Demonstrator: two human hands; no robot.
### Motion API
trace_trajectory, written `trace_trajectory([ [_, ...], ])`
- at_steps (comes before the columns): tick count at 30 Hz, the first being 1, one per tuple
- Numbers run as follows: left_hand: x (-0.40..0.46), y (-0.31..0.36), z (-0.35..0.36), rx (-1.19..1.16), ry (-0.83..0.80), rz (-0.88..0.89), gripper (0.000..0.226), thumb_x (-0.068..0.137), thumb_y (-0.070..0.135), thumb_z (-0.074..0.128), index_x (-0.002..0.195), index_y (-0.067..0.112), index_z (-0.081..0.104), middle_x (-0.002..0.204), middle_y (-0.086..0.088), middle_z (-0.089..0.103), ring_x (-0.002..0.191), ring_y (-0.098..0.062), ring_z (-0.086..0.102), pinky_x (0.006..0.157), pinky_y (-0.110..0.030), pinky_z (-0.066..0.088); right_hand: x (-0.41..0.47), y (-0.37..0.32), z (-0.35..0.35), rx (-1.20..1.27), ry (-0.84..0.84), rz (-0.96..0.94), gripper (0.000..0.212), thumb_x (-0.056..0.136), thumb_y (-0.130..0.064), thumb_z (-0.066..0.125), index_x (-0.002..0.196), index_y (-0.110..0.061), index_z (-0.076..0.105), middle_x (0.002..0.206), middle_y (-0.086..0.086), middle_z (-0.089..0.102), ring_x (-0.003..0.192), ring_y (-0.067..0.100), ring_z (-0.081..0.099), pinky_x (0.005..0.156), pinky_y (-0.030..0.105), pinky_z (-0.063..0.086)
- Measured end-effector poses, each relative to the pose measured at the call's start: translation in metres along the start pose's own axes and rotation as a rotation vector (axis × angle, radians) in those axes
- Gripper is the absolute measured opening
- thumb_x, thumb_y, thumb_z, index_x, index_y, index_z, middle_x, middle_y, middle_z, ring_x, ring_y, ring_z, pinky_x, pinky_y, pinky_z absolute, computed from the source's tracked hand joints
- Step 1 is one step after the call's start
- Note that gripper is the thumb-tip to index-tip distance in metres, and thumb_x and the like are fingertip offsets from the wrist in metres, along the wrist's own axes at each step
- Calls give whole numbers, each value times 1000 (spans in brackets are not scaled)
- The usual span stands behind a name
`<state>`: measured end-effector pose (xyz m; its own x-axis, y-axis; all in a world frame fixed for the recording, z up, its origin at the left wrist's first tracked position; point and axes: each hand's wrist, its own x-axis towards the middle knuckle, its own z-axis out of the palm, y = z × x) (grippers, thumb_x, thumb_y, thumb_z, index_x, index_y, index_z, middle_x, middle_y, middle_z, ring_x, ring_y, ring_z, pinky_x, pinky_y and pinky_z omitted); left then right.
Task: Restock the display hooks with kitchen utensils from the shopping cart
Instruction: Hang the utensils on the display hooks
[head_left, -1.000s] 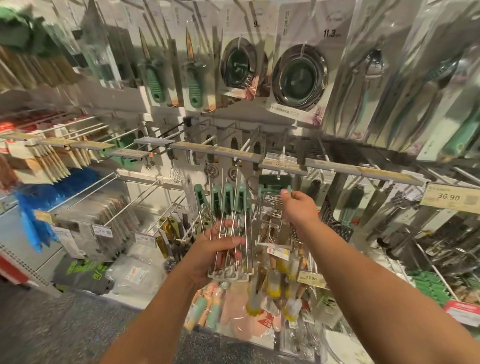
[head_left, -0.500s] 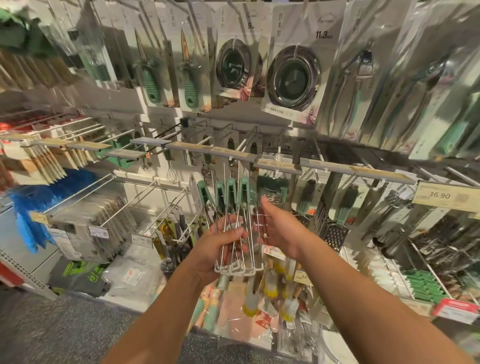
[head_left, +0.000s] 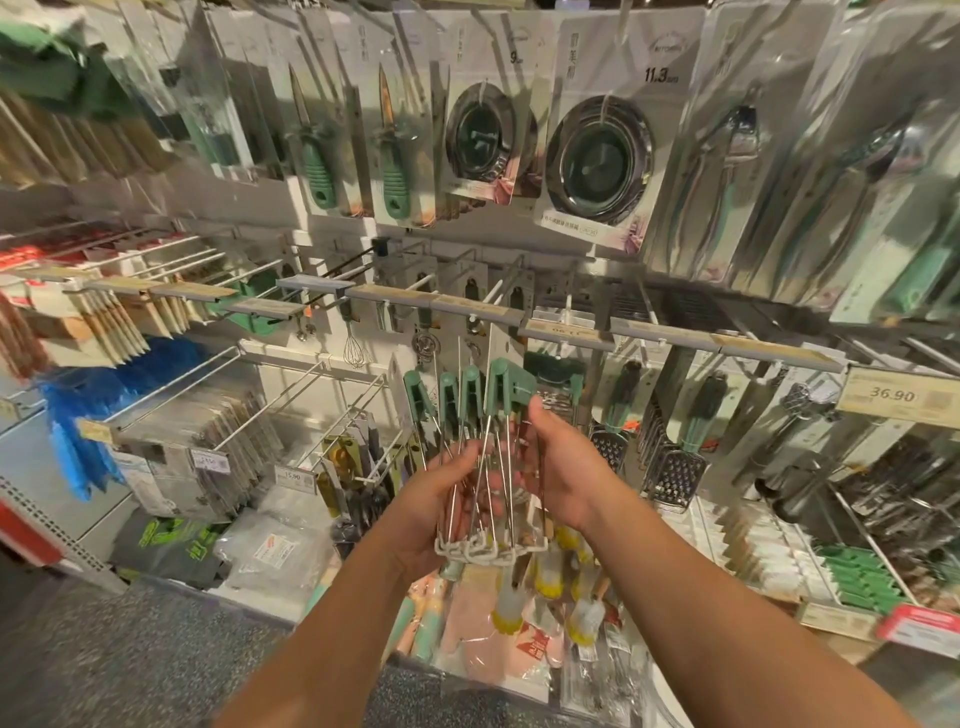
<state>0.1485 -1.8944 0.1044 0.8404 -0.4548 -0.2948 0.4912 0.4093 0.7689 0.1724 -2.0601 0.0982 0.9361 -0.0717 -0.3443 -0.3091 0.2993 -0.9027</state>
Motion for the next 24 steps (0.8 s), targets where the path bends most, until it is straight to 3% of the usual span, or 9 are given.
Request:
trace_trajectory([
  [3, 1, -1, -8, -33, 24, 10, 38, 82, 20, 67, 118, 7, 64, 75, -9, 70, 54, -20, 68, 48, -29, 58, 2, -1, -2, 42, -3, 3, 49, 100, -54, 52, 122, -11, 63, 92, 0, 70, 76, 12, 66, 76, 34, 50],
  [7, 3, 2, -18, -18, 34, 37, 27, 81, 13, 66, 108, 9, 66, 75, -11, 69, 54, -20, 68, 49, -28, 58, 0, -2, -4, 57, -35, 40, 46, 105, -45, 48, 124, -6, 65, 84, 0, 67, 64, 13, 64, 59, 29, 57],
  [10, 5, 6, -25, -8, 52, 58, 23, 82, 10, 67, 104, 11, 66, 74, -11, 70, 55, -22, 69, 52, -29, 60, -2, -1, -11, 61, -34, 56, 49, 107, -47, 45, 128, -8, 66, 78, -4, 66, 61, 11, 59, 54, 27, 54],
  [14, 7, 13, -28, 14, 84, 106, 18, 86, 8, 66, 104, 13, 64, 73, -10, 70, 53, -21, 69, 51, -28, 58, -4, 2, -25, 56, -25, 36, 46, 99, -55, 50, 109, -12, 59, 74, -4, 57, 57, 11, 51, 53, 27, 48],
  [17, 9, 15, -31, 36, 99, 120, 12, 97, 5, 60, 102, 14, 65, 74, -10, 71, 54, -21, 69, 51, -27, 56, -7, 1, -32, 59, 2, -27, 32, 103, -48, 51, 102, -16, 56, 74, -4, 54, 58, 12, 45, 59, 29, 45],
  [20, 10, 15, -32, 62, 101, 124, 12, 100, 5, 57, 104, 13, 64, 75, -10, 71, 54, -21, 69, 51, -27, 55, -14, 1, -35, -86, 63, -124, 29, 107, -42, 51, 106, -16, 64, 72, -8, 53, 61, 9, 43, 69, 31, 42],
  [24, 11, 14, -30, 65, 113, 134, 12, 92, 7, 64, 103, 12, 63, 75, -10, 71, 54, -20, 68, 49, -27, 55, -24, 7, -36, -226, 124, -278, 21, 109, -29, 50, 97, -23, 66, 60, -18, 53, 57, 6, 42, 59, 23, 36],
])
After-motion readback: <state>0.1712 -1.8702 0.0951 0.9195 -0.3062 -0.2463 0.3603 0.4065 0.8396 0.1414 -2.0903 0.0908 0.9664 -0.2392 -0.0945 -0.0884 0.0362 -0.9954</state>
